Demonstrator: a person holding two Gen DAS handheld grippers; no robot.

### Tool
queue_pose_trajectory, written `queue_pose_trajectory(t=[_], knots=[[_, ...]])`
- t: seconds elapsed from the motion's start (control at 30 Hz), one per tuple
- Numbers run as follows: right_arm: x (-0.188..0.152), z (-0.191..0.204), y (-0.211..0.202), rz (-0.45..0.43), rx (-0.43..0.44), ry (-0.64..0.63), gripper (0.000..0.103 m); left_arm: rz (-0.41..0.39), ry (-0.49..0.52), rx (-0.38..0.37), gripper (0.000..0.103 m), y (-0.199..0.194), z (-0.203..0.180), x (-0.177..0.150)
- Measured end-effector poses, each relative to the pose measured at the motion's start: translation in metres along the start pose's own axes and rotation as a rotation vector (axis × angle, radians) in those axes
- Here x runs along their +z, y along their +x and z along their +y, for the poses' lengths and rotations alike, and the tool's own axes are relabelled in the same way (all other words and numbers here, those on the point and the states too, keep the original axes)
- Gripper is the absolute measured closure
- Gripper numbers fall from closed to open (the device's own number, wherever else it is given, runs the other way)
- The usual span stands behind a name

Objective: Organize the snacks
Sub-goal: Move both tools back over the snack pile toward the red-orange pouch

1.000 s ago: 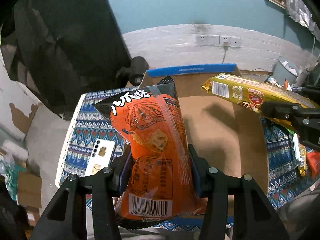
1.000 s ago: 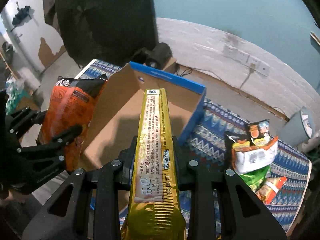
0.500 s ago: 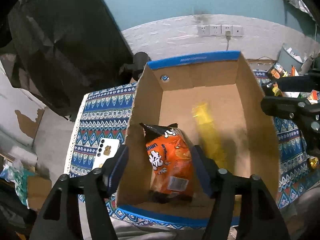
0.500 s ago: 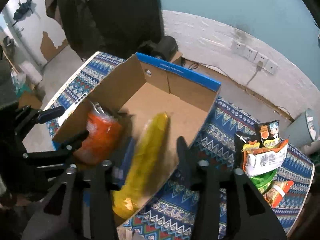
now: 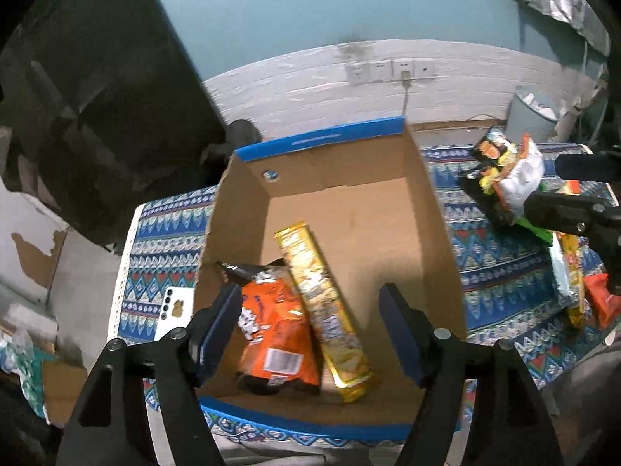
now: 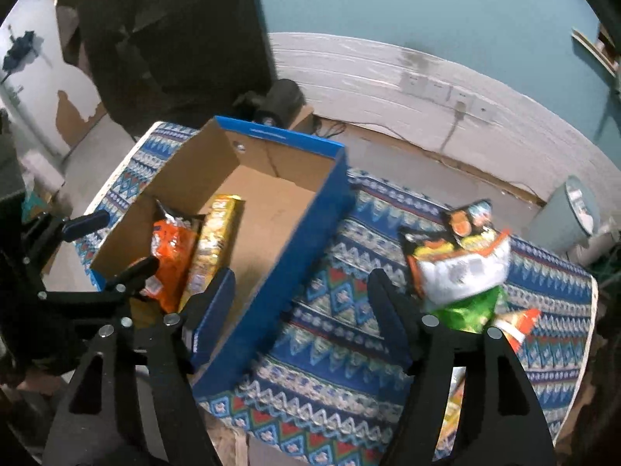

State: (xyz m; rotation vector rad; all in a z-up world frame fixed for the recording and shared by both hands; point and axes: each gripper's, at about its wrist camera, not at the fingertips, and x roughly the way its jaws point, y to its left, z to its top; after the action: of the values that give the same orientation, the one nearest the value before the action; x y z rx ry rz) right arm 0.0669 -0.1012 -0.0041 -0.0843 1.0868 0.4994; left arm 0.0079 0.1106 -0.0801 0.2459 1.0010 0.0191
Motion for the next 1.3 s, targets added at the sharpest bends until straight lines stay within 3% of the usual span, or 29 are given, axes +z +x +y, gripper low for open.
queue_pose_trajectory(t=[0.4, 0.93, 1.3], knots=[[-0.045, -0.069, -0.026, 0.009, -0.075, 0.110, 0.027, -0.016, 0.124, -0.121, 0.026, -0.021, -0.073, 0.013], [-0.121, -0.164, -0.057, 0.045, -0.138, 0.323, 0.027, -0.019, 0.317, -0.206, 0.026, -0.033, -0.171, 0.011], [-0.179, -0.206, -0.067, 0.080, -0.150, 0.471, 0.026, 0.054, 0.371, -0.264, 0.026, -0.017, -0.220, 0.007]])
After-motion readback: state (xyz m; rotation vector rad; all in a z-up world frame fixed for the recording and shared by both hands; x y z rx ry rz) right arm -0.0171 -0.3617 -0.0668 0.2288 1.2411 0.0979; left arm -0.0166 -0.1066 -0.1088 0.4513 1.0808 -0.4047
